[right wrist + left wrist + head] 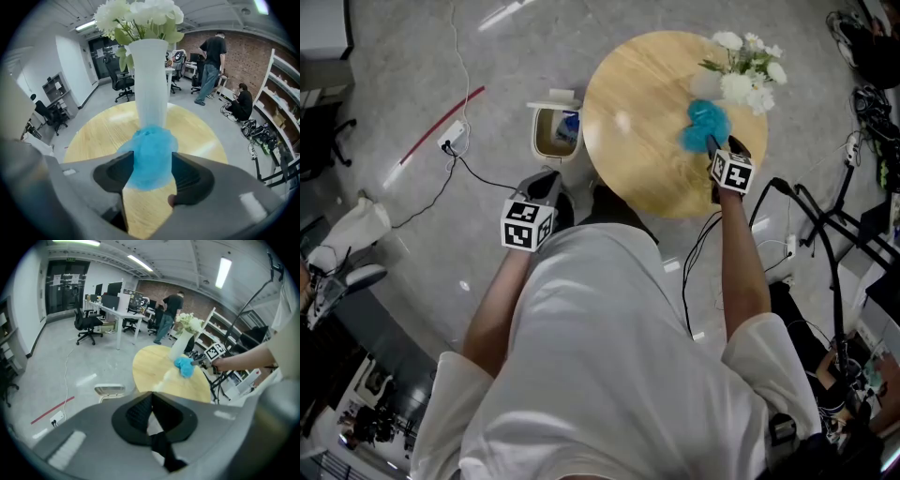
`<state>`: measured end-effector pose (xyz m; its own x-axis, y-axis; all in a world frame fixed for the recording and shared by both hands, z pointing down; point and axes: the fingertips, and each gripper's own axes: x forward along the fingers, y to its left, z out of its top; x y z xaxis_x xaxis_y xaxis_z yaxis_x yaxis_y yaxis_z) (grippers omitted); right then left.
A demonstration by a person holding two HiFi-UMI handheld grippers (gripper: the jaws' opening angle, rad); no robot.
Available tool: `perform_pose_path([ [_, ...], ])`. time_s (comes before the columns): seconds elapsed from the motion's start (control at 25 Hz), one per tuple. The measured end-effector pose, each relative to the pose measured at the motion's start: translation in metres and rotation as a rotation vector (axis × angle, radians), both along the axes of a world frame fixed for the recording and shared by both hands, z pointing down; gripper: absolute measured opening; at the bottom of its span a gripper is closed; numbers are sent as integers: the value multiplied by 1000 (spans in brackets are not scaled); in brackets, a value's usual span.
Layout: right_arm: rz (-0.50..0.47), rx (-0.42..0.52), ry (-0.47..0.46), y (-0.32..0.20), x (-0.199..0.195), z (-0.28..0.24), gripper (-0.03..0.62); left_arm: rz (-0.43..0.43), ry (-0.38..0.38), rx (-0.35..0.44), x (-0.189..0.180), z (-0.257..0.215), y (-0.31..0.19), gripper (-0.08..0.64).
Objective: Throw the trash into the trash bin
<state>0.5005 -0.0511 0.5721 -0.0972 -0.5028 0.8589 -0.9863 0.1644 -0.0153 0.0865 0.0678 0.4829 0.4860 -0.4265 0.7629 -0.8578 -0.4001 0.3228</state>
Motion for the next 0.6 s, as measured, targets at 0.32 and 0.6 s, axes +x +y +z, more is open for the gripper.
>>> perform_pose_path([
  [0.32,-30,-55,33,0,-2,21,86,-17,-4,-12,5,9,0,5],
  [0.6,-75,-22,22,6,-15,8,5,-16,0,-2,4,6,1,5],
])
